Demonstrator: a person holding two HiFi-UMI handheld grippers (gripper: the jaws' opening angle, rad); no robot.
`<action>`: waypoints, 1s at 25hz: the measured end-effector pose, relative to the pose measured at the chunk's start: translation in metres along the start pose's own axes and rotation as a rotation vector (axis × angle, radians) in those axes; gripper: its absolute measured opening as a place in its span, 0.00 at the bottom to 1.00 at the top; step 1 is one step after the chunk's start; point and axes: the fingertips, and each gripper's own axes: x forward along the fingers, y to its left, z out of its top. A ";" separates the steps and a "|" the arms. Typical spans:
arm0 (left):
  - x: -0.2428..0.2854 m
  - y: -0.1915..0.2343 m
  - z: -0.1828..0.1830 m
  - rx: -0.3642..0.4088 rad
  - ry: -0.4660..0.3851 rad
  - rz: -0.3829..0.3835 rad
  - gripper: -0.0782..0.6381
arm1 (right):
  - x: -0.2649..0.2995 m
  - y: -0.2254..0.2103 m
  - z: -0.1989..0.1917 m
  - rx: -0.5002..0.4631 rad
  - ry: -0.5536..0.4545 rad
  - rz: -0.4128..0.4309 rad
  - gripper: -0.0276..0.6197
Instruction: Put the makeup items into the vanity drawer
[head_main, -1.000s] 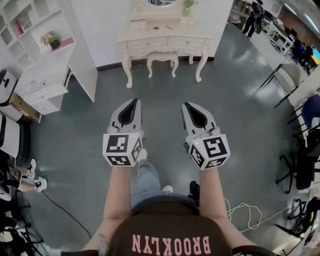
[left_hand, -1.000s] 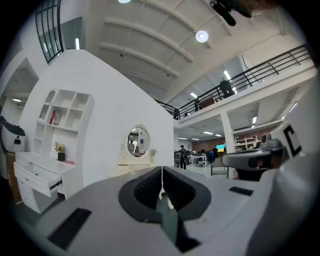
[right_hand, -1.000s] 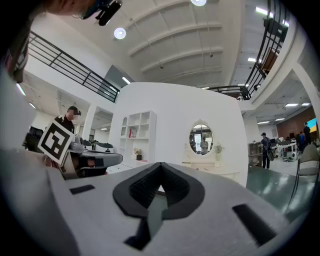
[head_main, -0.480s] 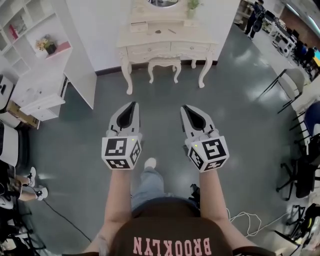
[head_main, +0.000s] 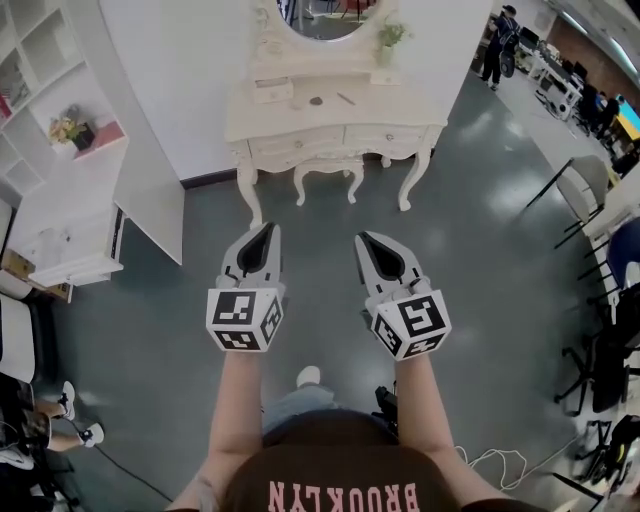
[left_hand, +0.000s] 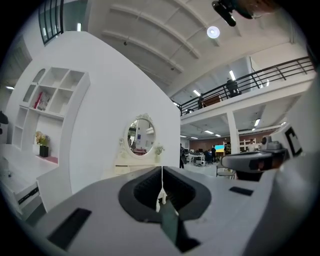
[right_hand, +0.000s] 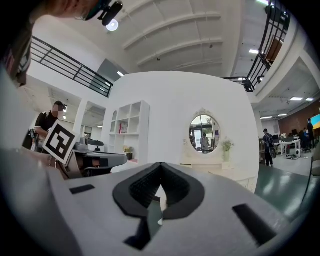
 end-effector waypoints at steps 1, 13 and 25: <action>0.013 0.012 0.003 -0.001 -0.001 -0.003 0.12 | 0.016 -0.003 0.002 -0.005 -0.002 -0.003 0.04; 0.090 0.101 0.002 -0.021 -0.005 0.035 0.12 | 0.132 -0.033 -0.010 0.020 0.026 -0.003 0.04; 0.214 0.176 -0.016 -0.032 0.018 0.136 0.12 | 0.279 -0.114 -0.021 0.017 0.022 0.066 0.04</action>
